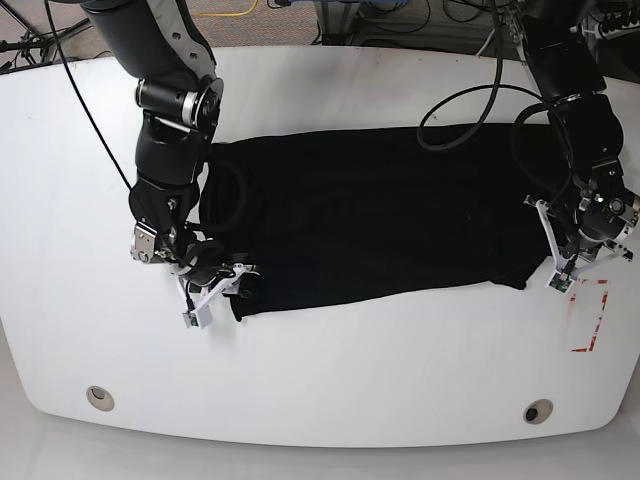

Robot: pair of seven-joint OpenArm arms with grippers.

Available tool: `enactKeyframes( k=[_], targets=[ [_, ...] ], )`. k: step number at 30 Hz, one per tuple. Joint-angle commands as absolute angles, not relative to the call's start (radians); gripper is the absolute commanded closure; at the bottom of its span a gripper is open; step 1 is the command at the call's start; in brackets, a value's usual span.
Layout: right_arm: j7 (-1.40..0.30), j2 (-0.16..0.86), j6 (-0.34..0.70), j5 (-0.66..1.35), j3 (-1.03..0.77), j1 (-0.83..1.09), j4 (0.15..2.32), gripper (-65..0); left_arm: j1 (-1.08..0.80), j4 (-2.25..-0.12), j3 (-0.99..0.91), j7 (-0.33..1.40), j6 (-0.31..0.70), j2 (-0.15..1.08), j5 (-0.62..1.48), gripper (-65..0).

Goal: Fold the T-shirt properly
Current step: 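Drag the folded edge with both grippers toward the arms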

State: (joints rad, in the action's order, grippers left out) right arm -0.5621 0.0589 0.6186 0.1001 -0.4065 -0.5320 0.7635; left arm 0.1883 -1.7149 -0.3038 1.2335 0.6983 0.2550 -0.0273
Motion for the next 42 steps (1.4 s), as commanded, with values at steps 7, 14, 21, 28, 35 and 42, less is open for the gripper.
enactKeyframes(
  k=[7, 14, 21, 28, 35, 42],
  targets=[
    [-0.53, 0.064, 0.625, 0.113, -0.404, -0.567, 0.782, -1.7, 0.213, -1.732, -0.305, 1.221, 0.698, 0.269, -0.031, 0.0],
    [-0.573, 0.073, 0.631, 0.117, -0.406, -0.587, 0.794, 0.0, 0.22, -1.738, -0.302, 1.221, 0.698, 0.269, -0.027, 0.0],
    [-0.642, 0.093, 0.631, 0.119, -0.407, -0.549, 0.937, 0.0, 0.248, -1.739, -0.3, 1.221, 0.698, 0.269, -0.027, 0.0],
    [-0.725, 0.119, 0.631, 0.12, -0.407, -0.501, 1.087, 0.0, 0.254, -1.739, -0.3, 1.221, 0.698, 0.269, -0.027, 0.0],
    [-0.814, 0.136, 0.633, 0.122, -0.415, -0.452, 1.218, 0.0, 0.254, -1.741, -0.3, 1.221, 0.698, 0.269, -0.027, 0.0],
    [-0.911, 0.153, 0.633, 0.122, -0.417, -0.395, 1.377, 0.0, 0.248, -1.765, -0.3, 1.221, 0.698, 0.269, -0.027, 0.0]
  ],
)
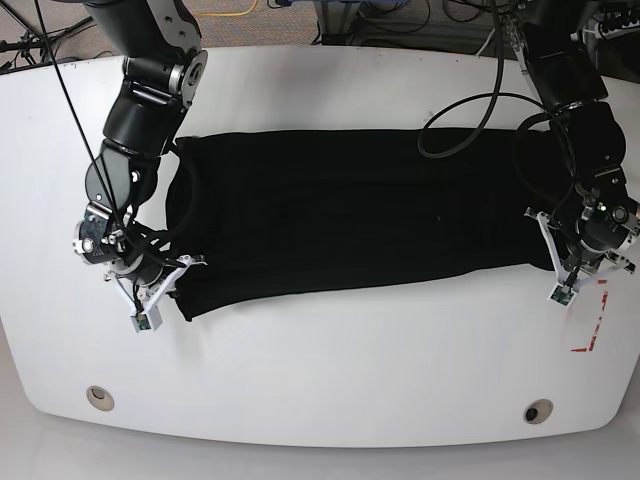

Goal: Fold the T-shirt properly
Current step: 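Drag the folded edge with both grippers toward the arms, then open both grippers and release the folded strip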

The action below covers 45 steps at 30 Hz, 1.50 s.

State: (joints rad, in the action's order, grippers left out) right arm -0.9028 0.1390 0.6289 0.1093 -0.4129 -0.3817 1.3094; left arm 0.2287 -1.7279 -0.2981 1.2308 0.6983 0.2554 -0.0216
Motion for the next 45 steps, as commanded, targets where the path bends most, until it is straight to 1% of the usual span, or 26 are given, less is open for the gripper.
enactKeyframes(
  k=[1, 12, 21, 25, 32, 41, 45],
  targets=[
    [-0.934, 0.154, 0.633, 0.122, -0.417, -0.383, 1.412, 0.0, 0.246, -1.773, -0.302, 1.221, 0.698, 0.271, -0.027, 0.0],
    [-1.086, 0.14, 0.633, 0.122, -0.417, -0.26, 1.666, 0.0, 0.225, -1.787, -0.302, 1.221, 0.698, 0.311, -0.027, 0.0],
    [-1.109, 0.107, 0.633, 0.127, -0.418, -0.119, 1.814, 0.0, 0.147, -1.788, -0.302, 1.221, 0.698, 0.363, -0.025, 0.0],
    [-1.119, 0.088, 0.633, 0.179, -0.438, -0.047, 1.871, 0.0, 0.094, -1.787, -0.303, 1.221, 0.698, 0.375, -0.025, 0.0],
    [-1.145, 0.076, 0.631, 0.26, -0.473, 0.039, 1.906, 0.0, 0.016, -1.788, -0.302, 1.221, 0.698, 0.389, -0.027, 0.0],
    [-1.153, 0.027, 0.631, 0.269, -0.496, 0.148, 1.943, 0.0, -0.067, -1.787, -0.302, 1.221, 0.698, 0.39, -0.033, 0.0],
    [-1.148, 0.021, 0.631, 0.269, -0.496, 0.179, 1.937, 0.0, -0.084, -1.784, -0.302, 1.221, 0.698, 0.392, -0.035, 0.0]
  ],
)
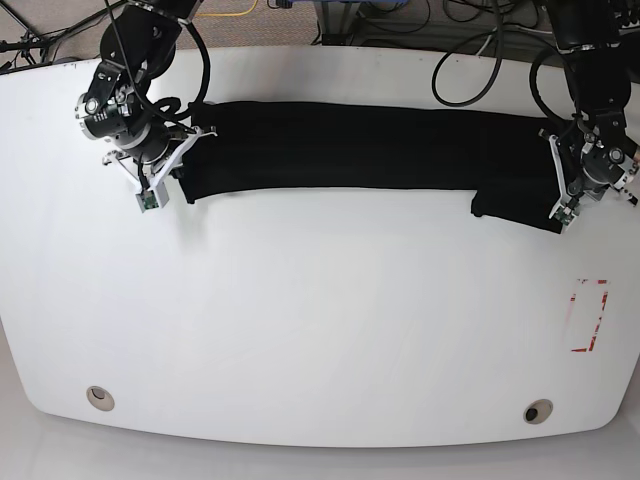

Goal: Fold the T-shirt properly
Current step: 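Open both grippers and release the folded strip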

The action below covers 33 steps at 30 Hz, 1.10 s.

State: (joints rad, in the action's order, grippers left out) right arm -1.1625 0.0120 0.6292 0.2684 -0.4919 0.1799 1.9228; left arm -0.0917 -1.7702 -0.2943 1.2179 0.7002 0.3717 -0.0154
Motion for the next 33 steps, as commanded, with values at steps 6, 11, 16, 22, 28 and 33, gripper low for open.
enactKeyframes(
  k=[6, 11, 16, 22, 28, 33],
  targets=[
    [-1.147, 0.019, 0.631, 0.265, -0.498, 0.219, 1.925, -1.9, -0.097, -1.781, -0.3, 1.221, 0.698, 0.394, -0.035, -22.5],
    [-1.15, 0.021, 0.625, 0.262, -0.498, 0.231, 1.925, -26.6, -0.107, -1.781, -0.298, 1.221, 0.698, 0.407, -0.035, -52.8],
    [-1.147, 0.021, 0.627, 0.269, -0.507, 0.257, 1.972, -53.6, -0.105, -1.782, -0.271, 1.222, 0.698, 0.412, -0.028, -57.1],
    [-1.145, -0.005, 0.633, 0.308, -0.527, 0.251, 2.043, -53.3, -0.048, -1.85, -0.274, 1.248, 0.698, 0.412, -0.008, -57.1],
    [-1.141, 0.005, 0.633, 0.518, -0.596, 0.231, 2.035, -50.7, 0.013, -1.952, -0.326, 1.345, 0.698, 0.409, 0.054, -55.7],
    [-1.124, 0.007, 0.633, 0.633, -0.596, 0.226, 2.034, -48.8, 0.058, -1.962, -0.366, 1.357, 0.698, 0.406, 0.079, -50.3]
  ],
)
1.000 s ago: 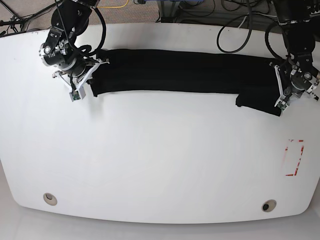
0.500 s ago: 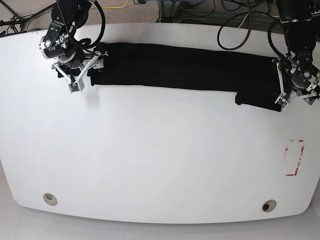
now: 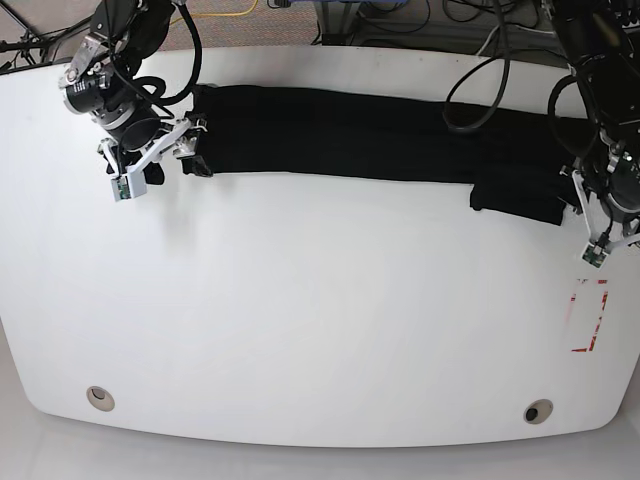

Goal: Fold the T-shirt properly
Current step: 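Open both grippers and release the folded strip, then move both grippers to the ends of the folded strip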

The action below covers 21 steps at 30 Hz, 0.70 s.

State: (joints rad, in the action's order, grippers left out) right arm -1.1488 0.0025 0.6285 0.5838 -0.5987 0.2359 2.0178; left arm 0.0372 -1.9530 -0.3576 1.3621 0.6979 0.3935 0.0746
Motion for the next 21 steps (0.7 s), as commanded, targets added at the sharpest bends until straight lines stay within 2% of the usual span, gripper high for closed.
enactKeyframes(
  k=[1, 3, 6, 10, 13, 15, 17, 21],
  targets=[
    [-1.124, 0.005, 0.633, 0.644, -0.596, 0.225, 2.032, -48.2, 0.061, -1.959, -0.367, 1.357, 0.698, 0.404, 0.077, -49.3],
    [-1.124, 0.001, 0.633, 0.664, -0.595, 0.225, 2.032, -45.0, 0.058, -1.952, -0.367, 1.357, 0.698, 0.404, 0.077, -45.8],
    [-1.124, -0.002, 0.633, 0.67, -0.582, 0.229, 2.028, -36.9, 0.044, -1.951, -0.367, 1.357, 0.698, 0.404, 0.077, -40.1],
    [-1.119, -0.002, 0.633, 0.627, -0.529, 0.24, 1.998, -20.5, -0.007, -1.925, -0.369, 1.343, 0.698, 0.404, 0.077, -28.9],
    [-1.118, -0.008, 0.631, 0.556, -0.519, 0.243, 1.997, -11.4, -0.044, -1.893, -0.371, 1.303, 0.698, 0.406, 0.077, -19.0],
    [-1.118, -0.021, 0.631, 0.504, -0.507, 0.246, 1.997, -10.1, -0.081, -1.87, -0.371, 1.274, 0.698, 0.407, 0.077, -13.3],
    [-1.118, -0.025, 0.631, 0.45, -0.493, 0.263, 1.995, -11.7, -0.119, -1.842, -0.371, 1.244, 0.698, 0.41, 0.068, -9.4],
    [-1.078, -0.025, 0.631, 0.341, -0.461, 0.277, 1.98, -13.3, -0.156, -1.787, -0.367, 1.198, 0.698, 0.41, 0.004, -8.3]
  ],
)
